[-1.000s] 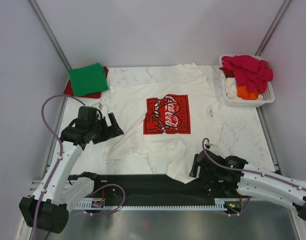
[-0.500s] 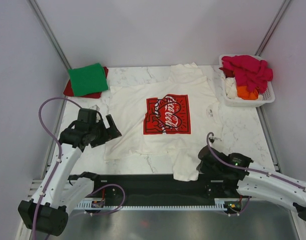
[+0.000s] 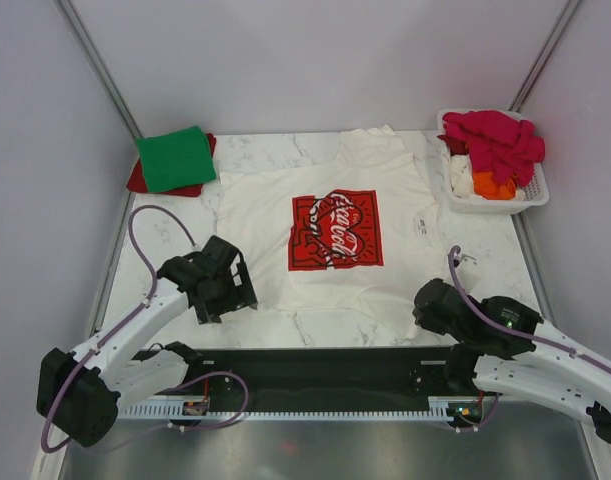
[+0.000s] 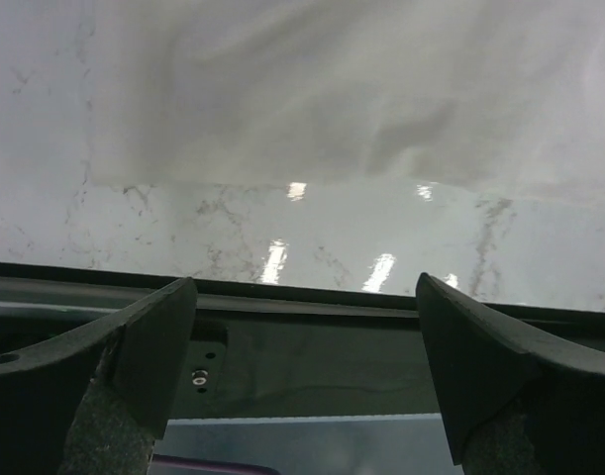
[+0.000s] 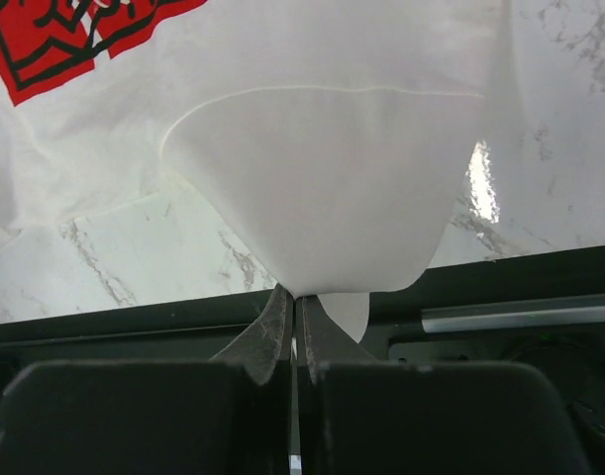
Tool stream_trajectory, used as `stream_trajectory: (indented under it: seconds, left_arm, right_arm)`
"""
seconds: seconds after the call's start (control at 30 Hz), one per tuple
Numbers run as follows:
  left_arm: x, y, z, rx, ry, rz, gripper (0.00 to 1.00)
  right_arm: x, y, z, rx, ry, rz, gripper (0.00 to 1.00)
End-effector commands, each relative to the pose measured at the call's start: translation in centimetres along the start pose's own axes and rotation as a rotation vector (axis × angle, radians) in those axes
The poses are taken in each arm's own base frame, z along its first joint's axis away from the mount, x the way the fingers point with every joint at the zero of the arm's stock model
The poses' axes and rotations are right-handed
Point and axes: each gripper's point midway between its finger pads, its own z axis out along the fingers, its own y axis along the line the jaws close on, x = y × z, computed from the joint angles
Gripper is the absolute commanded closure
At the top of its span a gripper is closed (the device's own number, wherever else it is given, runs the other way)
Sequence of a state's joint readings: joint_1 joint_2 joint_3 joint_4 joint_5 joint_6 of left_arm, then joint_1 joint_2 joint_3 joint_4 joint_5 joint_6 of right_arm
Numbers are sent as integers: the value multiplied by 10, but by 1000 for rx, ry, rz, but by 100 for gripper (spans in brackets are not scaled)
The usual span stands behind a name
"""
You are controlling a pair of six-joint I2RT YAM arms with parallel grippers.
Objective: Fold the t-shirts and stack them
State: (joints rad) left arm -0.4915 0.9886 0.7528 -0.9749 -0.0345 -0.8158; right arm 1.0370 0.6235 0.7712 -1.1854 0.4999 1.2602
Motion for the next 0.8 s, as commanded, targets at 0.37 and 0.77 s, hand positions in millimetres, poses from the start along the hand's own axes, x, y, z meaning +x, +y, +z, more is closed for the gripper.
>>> stream_trajectory:
  seconds: [0.37,0.77]
  left_arm:
    - [28,36,24,-155,64,-60,0]
    - [35,21,54,-100,-2,-183,20]
  right_arm:
    - [-55,-39,-42,67,-213,69,100]
    - [-46,-32,-32,44,-188,29,100]
